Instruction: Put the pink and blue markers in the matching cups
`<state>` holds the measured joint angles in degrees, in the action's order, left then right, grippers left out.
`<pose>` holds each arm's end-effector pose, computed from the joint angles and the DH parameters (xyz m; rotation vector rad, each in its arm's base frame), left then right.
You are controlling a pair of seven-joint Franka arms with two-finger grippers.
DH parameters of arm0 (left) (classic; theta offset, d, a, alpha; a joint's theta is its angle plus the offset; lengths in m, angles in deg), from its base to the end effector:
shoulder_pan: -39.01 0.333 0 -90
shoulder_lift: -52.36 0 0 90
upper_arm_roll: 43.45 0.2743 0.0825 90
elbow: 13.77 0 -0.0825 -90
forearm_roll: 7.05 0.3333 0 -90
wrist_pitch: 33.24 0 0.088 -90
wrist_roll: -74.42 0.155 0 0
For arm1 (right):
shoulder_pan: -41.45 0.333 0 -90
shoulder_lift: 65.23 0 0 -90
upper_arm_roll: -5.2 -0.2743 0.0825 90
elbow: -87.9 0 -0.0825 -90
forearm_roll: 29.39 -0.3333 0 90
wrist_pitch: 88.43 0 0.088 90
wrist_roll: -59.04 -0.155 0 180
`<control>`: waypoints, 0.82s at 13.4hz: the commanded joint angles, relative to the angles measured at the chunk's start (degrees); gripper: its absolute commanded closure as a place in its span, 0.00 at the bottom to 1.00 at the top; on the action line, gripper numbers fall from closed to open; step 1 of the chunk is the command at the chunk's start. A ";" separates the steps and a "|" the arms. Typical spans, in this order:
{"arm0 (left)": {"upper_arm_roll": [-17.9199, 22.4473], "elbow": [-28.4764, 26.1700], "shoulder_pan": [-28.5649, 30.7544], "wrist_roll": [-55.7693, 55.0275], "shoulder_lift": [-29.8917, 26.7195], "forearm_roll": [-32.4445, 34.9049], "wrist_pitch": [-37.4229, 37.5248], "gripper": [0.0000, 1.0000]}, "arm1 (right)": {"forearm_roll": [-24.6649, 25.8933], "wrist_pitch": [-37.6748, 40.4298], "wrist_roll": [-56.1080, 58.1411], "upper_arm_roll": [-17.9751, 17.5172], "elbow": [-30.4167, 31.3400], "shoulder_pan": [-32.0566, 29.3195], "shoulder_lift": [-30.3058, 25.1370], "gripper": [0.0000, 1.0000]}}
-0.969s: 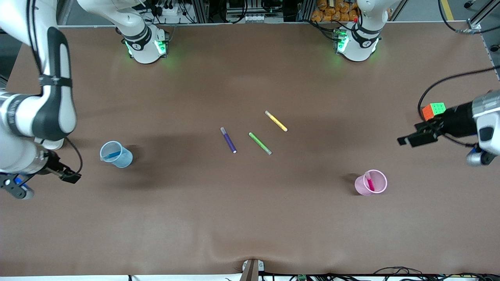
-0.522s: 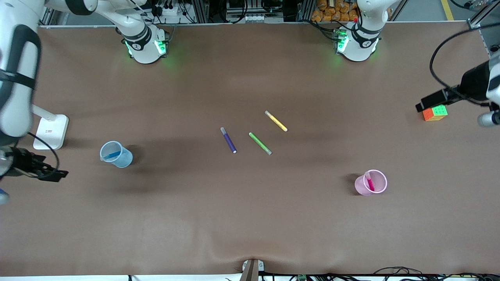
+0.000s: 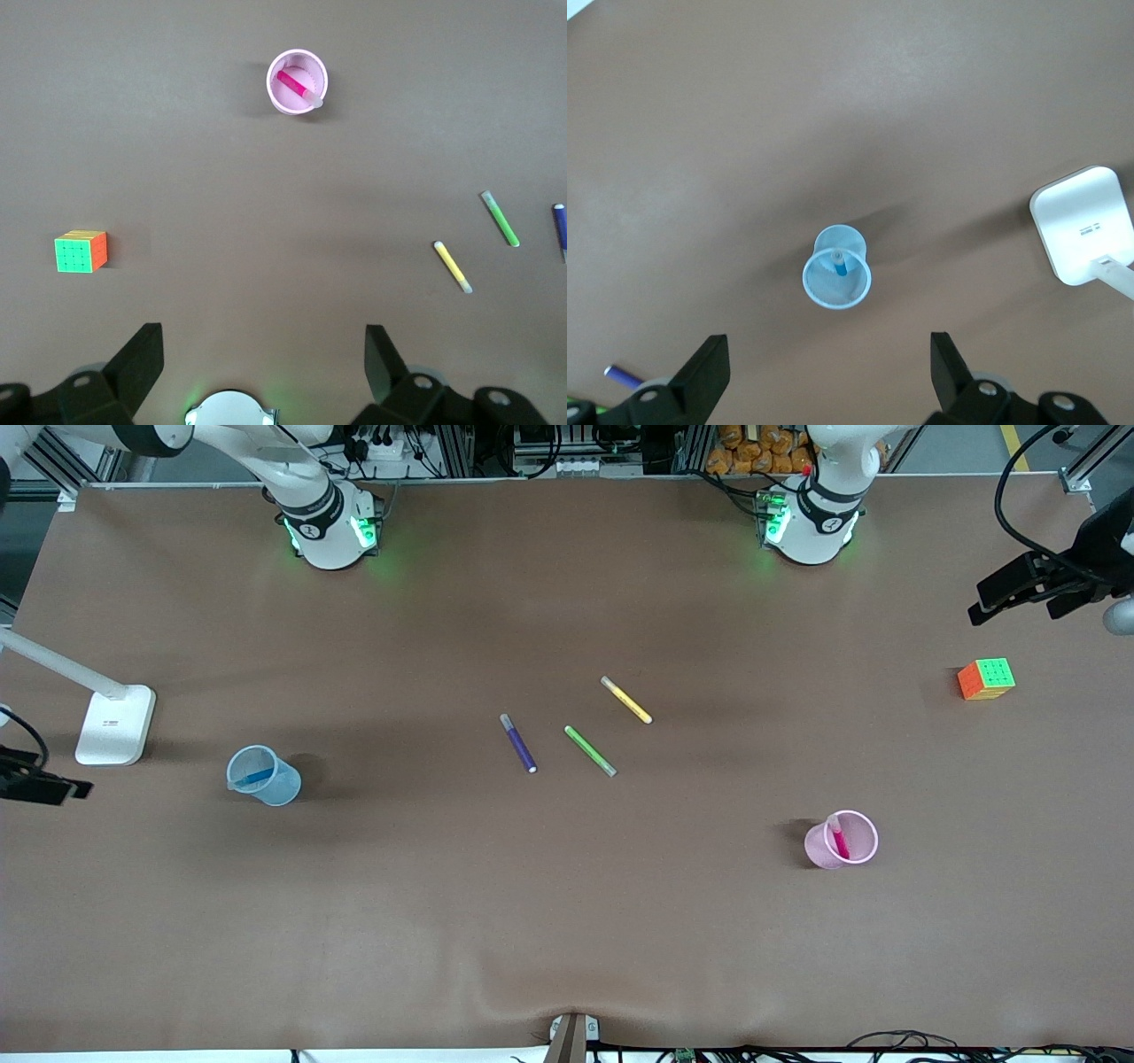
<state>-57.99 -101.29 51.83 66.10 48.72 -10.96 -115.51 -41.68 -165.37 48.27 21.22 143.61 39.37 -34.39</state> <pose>0.4709 -0.0290 0.5714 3.0877 0.1665 -0.0535 0.5899 -0.1100 0.4688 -2.9810 0.6729 0.2270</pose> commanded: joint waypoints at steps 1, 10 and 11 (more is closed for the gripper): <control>8.81 -2.47 -8.06 0.58 -1.46 1.00 -0.08 0.00 | 3.06 1.71 2.66 -1.08 -0.16 0.67 -3.86 0.00; 5.94 -5.11 -9.84 -0.56 -3.91 6.44 0.80 0.00 | 9.74 5.15 10.42 -0.99 8.59 4.09 -16.23 0.00; 5.75 -5.20 -9.84 -0.38 -4.10 6.45 0.53 0.00 | 9.83 3.05 10.42 -1.08 12.46 4.10 -18.86 0.00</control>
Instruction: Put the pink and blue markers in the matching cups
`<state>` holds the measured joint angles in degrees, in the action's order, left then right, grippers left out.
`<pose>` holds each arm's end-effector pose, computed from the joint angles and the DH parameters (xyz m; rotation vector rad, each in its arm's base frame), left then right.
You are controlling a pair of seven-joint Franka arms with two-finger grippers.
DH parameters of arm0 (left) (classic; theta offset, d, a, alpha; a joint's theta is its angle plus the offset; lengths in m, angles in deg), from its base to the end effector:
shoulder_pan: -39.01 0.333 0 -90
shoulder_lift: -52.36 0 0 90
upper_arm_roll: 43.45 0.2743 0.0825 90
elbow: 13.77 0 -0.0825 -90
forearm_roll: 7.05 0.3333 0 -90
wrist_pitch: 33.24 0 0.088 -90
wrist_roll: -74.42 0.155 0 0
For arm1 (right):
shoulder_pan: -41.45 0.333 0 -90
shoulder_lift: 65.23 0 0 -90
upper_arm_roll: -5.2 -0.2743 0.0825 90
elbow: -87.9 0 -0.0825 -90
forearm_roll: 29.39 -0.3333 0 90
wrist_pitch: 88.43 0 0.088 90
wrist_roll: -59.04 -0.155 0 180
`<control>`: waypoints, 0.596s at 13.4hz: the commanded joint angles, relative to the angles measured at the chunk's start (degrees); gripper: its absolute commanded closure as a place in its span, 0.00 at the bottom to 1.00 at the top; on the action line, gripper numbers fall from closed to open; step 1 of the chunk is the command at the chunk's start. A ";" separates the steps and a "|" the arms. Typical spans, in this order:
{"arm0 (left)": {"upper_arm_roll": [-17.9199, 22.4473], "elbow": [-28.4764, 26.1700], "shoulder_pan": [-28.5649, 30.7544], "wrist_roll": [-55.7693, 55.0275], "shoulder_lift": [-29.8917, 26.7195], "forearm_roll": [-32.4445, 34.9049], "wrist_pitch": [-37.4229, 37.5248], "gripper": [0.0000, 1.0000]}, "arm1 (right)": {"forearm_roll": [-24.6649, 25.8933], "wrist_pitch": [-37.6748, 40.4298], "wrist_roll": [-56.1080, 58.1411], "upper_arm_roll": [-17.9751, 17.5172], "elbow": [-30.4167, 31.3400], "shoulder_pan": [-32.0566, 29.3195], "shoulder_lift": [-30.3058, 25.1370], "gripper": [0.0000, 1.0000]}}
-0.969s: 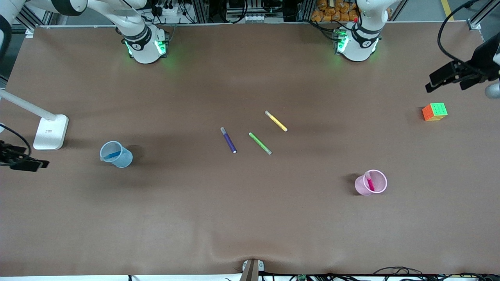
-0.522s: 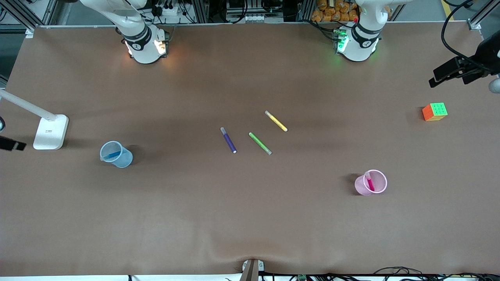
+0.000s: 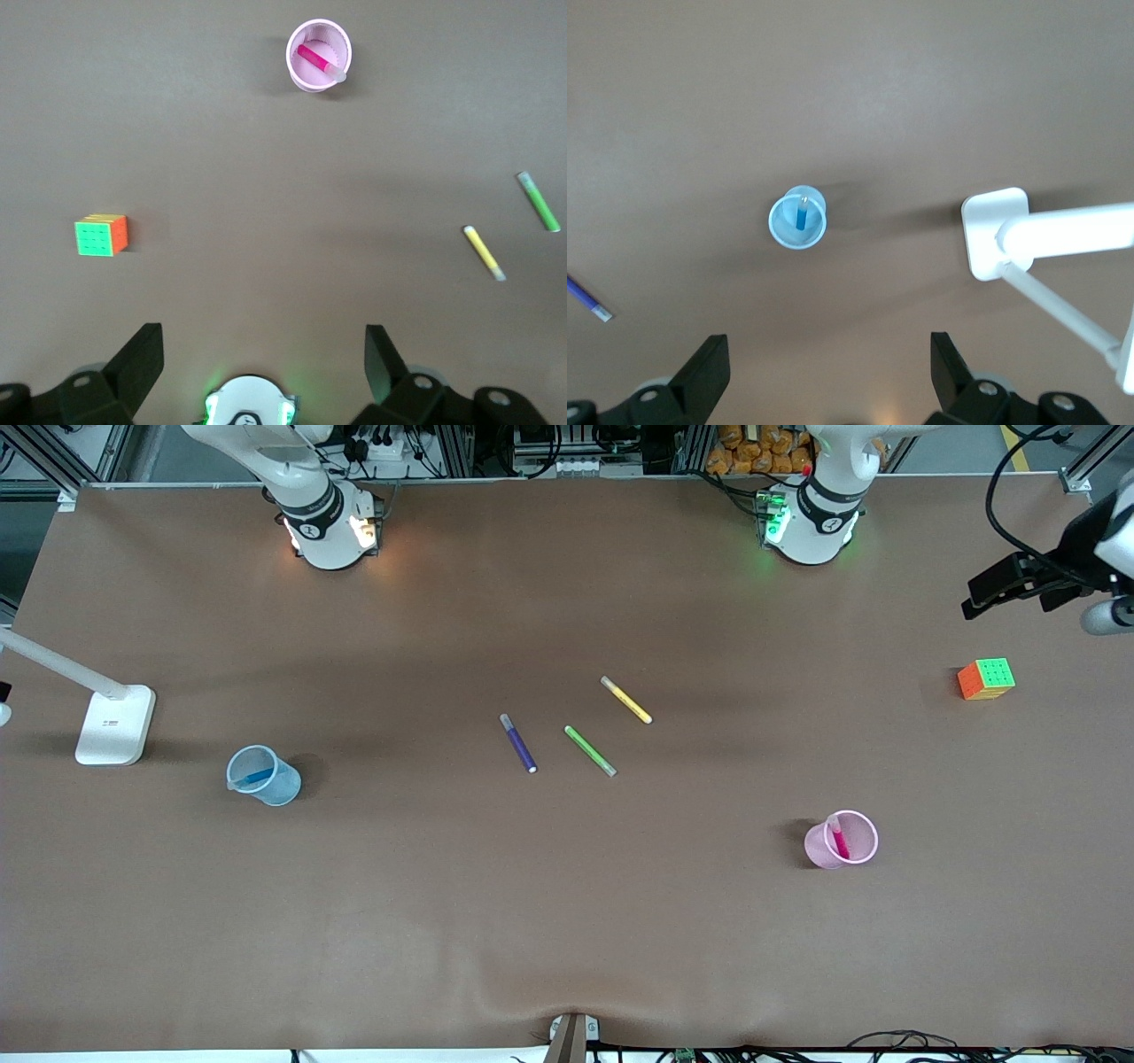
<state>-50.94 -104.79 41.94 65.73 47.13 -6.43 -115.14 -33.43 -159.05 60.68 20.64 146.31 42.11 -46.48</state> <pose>0.4594 -0.0373 0.5595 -3.1074 -0.1153 0.1020 0.5318 -0.0996 0.5612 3.1179 -0.3131 -0.1651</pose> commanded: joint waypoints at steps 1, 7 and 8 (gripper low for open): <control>-1.30 -1.79 0.15 0.08 -2.77 1.84 -0.53 0.00 | 1.58 -5.56 -1.99 -0.50 13.97 1.36 -9.41 0.00; -0.77 -6.89 0.85 0.70 -5.41 1.23 -7.05 0.00 | 1.49 -9.54 -1.47 -0.59 21.30 1.71 -13.30 0.00; -0.77 -6.54 0.77 0.87 -5.15 1.05 -7.04 0.00 | 1.49 -9.45 -1.55 -0.59 22.27 2.32 -14.09 0.00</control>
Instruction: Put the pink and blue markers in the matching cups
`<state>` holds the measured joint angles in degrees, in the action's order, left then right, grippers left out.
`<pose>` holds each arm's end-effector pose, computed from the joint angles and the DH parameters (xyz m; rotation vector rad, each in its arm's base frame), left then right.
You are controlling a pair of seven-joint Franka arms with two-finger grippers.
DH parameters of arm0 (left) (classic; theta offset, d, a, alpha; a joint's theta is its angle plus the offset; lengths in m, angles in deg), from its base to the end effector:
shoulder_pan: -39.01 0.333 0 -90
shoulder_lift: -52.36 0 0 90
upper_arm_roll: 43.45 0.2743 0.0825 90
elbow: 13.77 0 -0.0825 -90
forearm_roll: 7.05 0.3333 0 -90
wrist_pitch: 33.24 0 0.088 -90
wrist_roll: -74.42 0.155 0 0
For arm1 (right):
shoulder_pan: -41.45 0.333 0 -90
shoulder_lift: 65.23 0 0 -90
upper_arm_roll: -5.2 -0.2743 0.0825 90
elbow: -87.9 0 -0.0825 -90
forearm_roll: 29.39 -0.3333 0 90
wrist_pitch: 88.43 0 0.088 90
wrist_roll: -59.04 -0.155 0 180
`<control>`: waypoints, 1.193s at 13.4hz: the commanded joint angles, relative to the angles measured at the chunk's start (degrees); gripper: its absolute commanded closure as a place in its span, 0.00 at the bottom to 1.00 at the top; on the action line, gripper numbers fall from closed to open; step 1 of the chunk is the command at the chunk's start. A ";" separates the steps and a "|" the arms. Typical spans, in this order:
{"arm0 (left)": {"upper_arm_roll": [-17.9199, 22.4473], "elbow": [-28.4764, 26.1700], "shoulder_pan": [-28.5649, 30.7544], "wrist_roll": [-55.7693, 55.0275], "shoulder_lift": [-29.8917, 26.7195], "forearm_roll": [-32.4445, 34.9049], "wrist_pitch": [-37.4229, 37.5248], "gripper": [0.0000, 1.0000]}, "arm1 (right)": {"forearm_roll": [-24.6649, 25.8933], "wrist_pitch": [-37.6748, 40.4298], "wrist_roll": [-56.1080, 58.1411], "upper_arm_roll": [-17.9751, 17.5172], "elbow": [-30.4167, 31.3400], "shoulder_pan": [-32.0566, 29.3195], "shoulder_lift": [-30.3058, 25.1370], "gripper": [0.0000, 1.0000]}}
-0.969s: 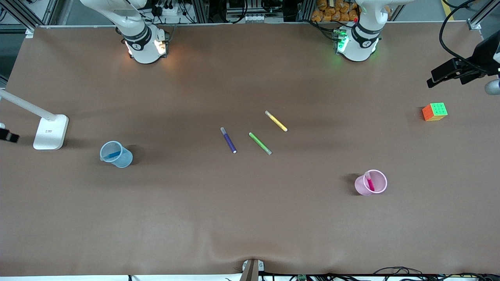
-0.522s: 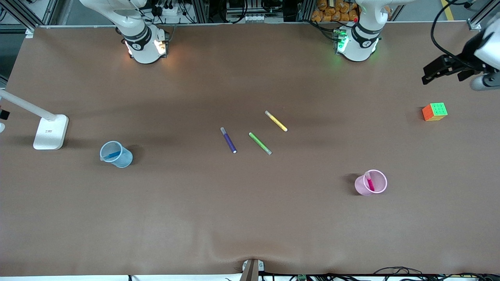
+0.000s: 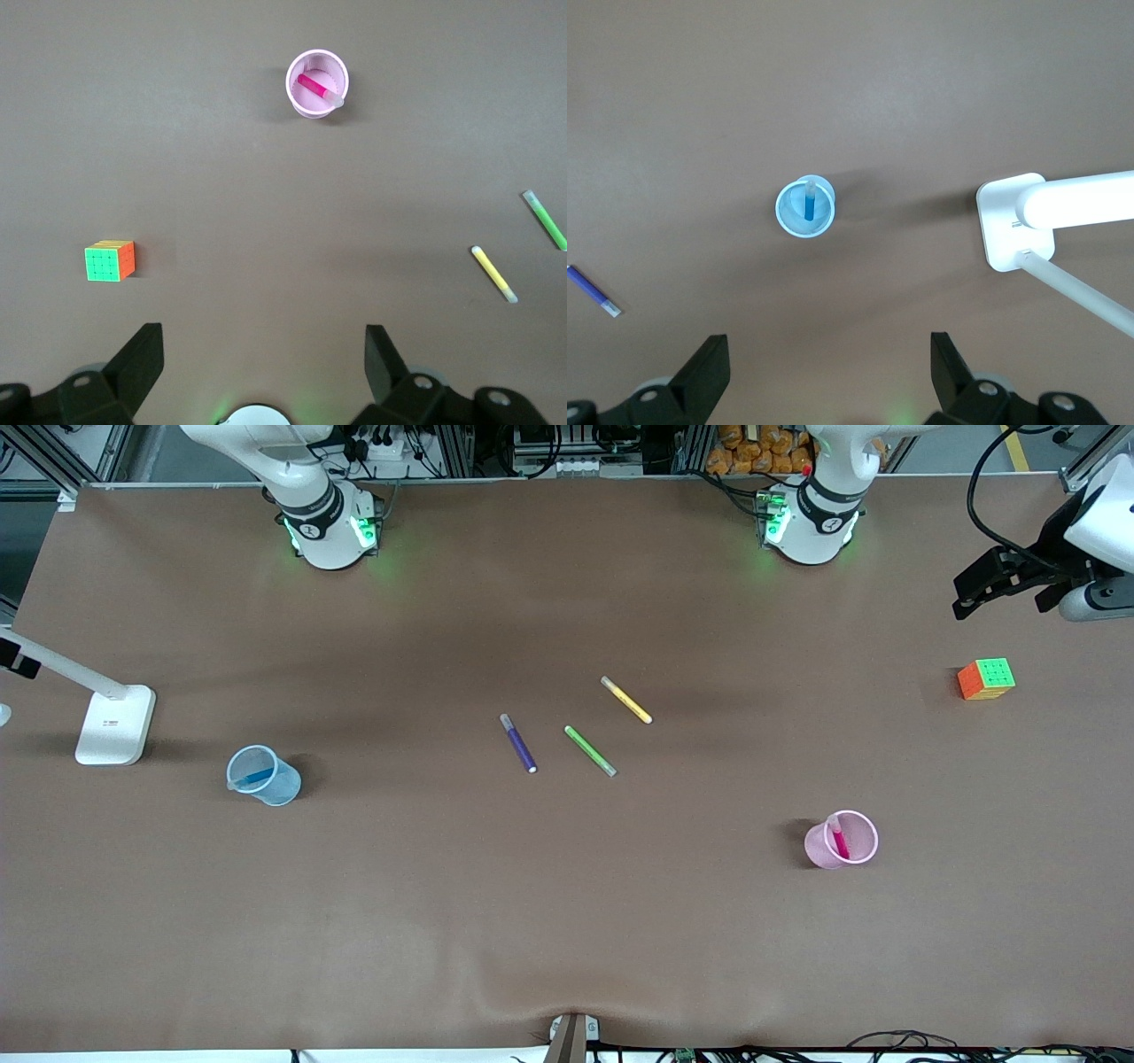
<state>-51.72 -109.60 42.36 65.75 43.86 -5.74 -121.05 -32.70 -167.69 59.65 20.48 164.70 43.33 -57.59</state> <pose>0.4580 -0.0399 0.5595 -3.0968 -0.1052 -0.0186 0.5048 -0.1013 0.5482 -3.0888 0.3320 0.1283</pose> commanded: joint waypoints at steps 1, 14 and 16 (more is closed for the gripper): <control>-0.07 -0.51 0.34 0.85 -1.35 0.36 -0.96 0.00 | 0.76 -1.16 -0.52 -0.43 4.41 1.28 -3.16 0.00; -0.25 3.54 0.17 0.76 0.24 0.10 2.73 0.00 | 1.29 -1.75 -7.34 -17.29 6.41 -7.77 -4.11 0.00; -0.34 3.72 0.17 0.76 0.24 -0.61 3.52 0.00 | 1.11 -2.74 -7.99 -17.13 9.41 -8.11 -5.97 0.00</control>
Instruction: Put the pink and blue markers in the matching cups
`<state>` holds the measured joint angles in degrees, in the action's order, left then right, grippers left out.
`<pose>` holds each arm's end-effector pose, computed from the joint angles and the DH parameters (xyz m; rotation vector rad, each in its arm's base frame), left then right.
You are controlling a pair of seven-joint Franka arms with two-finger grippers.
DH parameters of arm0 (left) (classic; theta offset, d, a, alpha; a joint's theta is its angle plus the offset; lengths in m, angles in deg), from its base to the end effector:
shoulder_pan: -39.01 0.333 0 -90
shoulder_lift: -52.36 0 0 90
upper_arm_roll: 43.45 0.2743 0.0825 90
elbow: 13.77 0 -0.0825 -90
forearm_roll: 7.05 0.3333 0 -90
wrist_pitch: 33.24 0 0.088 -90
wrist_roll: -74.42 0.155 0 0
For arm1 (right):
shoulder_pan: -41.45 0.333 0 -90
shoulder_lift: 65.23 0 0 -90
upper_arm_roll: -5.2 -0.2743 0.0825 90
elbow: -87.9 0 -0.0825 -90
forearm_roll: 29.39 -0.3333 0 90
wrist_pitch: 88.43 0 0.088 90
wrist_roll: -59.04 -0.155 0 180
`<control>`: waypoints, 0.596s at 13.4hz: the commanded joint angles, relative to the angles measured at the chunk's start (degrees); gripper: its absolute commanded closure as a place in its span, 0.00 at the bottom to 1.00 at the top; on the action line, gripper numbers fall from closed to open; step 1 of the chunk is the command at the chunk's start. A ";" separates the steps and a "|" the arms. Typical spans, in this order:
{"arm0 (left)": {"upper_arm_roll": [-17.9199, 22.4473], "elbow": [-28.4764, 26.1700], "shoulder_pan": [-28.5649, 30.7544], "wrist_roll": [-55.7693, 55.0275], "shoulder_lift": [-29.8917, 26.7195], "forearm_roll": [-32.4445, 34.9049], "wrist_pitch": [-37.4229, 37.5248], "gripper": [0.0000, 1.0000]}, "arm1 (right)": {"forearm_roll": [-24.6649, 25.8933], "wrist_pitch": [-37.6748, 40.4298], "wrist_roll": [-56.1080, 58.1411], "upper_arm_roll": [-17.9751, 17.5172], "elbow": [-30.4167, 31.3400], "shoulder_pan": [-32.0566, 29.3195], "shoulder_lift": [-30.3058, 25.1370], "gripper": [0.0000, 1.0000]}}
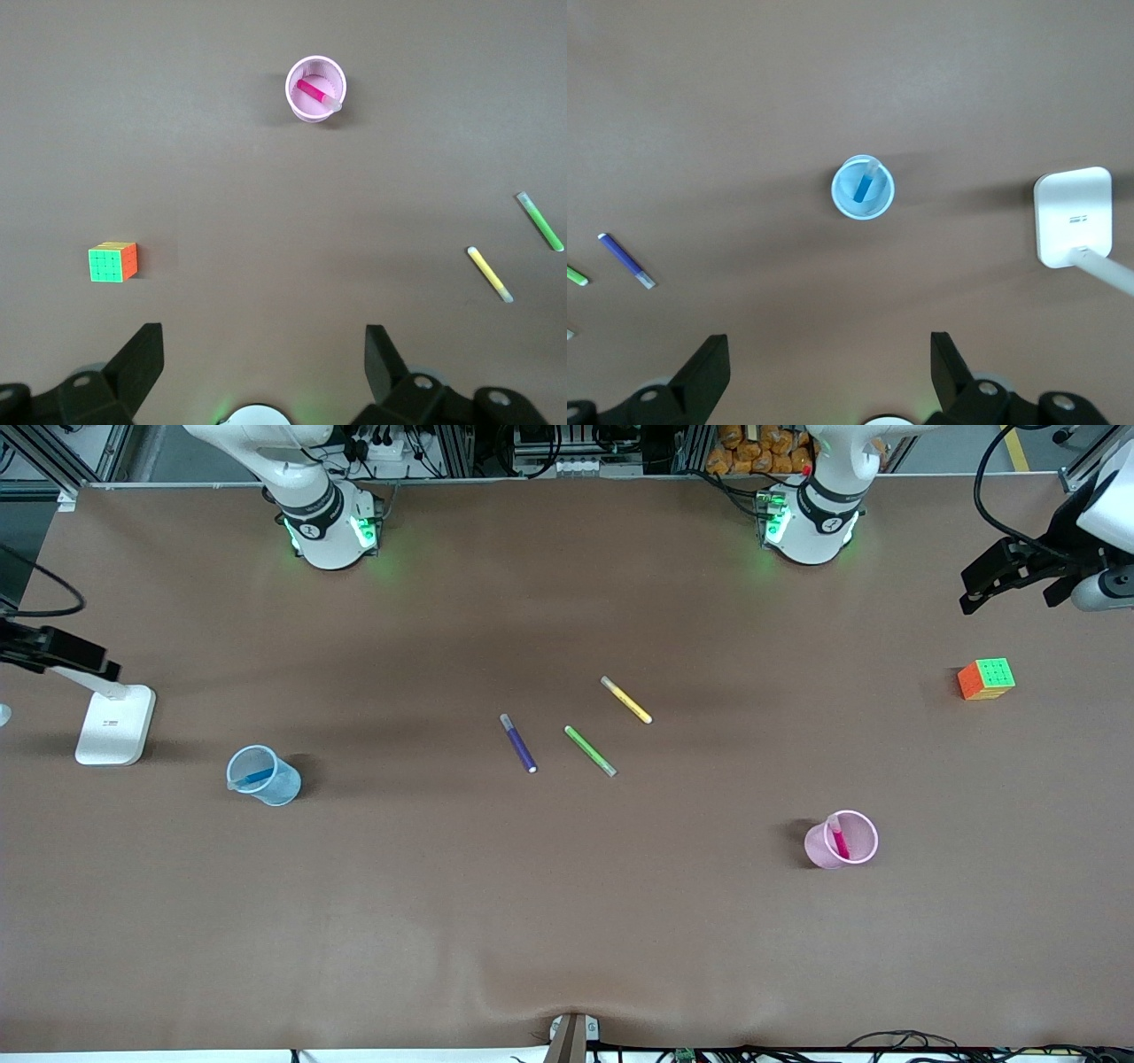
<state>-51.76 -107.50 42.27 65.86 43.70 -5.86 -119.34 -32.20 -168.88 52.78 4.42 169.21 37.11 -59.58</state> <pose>0.4545 -0.0413 0.5734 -3.0996 -0.0997 -0.0331 0.5069 -0.0236 0.5341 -3.0785 0.2561 0.1774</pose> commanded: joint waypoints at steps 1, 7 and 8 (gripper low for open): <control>-0.38 1.62 0.17 0.65 0.40 -0.49 1.81 0.00 | 0.27 -1.54 -0.43 -0.45 5.61 -1.90 -4.77 0.00; -0.47 1.62 0.25 0.65 0.83 -0.49 1.81 0.00 | 0.52 -7.61 1.51 4.66 10.49 3.72 -9.55 0.00; -0.47 1.62 0.34 0.74 0.83 -0.49 1.81 0.00 | 0.70 -4.91 1.42 4.65 6.89 4.59 -7.79 0.00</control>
<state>-51.98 -107.15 42.16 65.87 43.84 -5.92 -118.64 -32.18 -175.91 53.91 8.45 180.29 39.86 -69.03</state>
